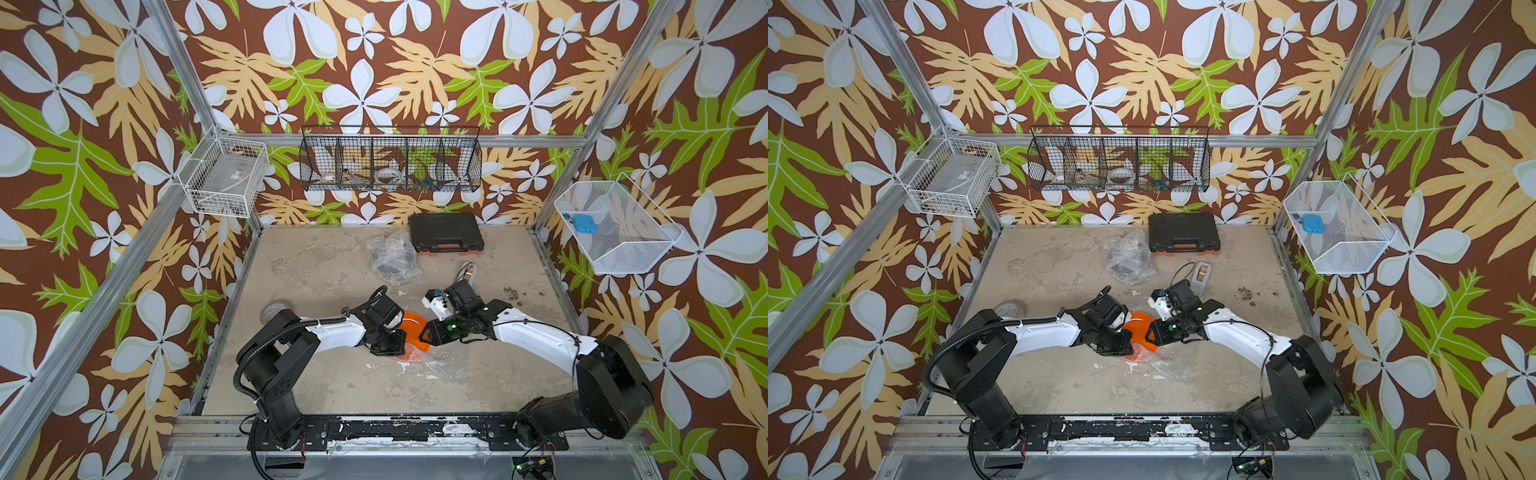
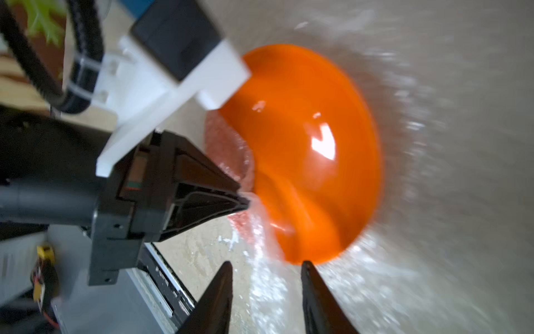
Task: Wrap dinner plates in bubble wrap
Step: Wrap the plate in the bubble wrap.
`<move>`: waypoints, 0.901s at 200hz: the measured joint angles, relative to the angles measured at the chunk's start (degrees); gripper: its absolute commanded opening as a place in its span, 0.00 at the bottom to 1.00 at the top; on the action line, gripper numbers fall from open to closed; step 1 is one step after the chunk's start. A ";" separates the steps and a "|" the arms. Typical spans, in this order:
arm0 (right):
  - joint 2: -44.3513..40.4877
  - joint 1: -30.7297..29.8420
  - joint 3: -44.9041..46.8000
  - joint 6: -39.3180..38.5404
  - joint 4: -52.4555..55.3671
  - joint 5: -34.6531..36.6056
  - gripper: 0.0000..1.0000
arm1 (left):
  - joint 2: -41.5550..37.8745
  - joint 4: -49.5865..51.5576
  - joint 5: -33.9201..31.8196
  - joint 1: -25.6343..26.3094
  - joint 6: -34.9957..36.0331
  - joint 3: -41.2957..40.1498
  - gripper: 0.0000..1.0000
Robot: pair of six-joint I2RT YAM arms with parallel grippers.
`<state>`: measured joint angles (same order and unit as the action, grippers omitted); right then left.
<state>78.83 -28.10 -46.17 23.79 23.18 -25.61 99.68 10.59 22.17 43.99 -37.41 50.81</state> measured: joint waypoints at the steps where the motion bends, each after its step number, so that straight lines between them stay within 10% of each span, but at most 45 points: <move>1: -0.68 0.61 0.42 0.42 0.11 0.39 0.53 | 0.09 -0.09 0.07 0.00 0.00 0.02 0.05; 68: -19.47 15.32 22.01 12.22 1.70 -0.94 0.79 | 1.05 -2.25 2.64 -0.50 0.11 -0.09 0.05; 134: -15.26 15.04 23.52 15.02 -6.43 -12.92 0.05 | -1.38 -0.13 3.54 -3.87 -1.36 -1.60 0.05; 180: -15.32 8.57 15.91 19.65 -10.54 -14.69 0.00 | -0.46 -2.54 7.04 -4.72 -1.53 -2.95 0.05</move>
<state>63.51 -19.53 -30.26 43.44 12.64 -40.29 99.22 8.05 29.21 39.27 -38.94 47.86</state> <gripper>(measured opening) 0.047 0.055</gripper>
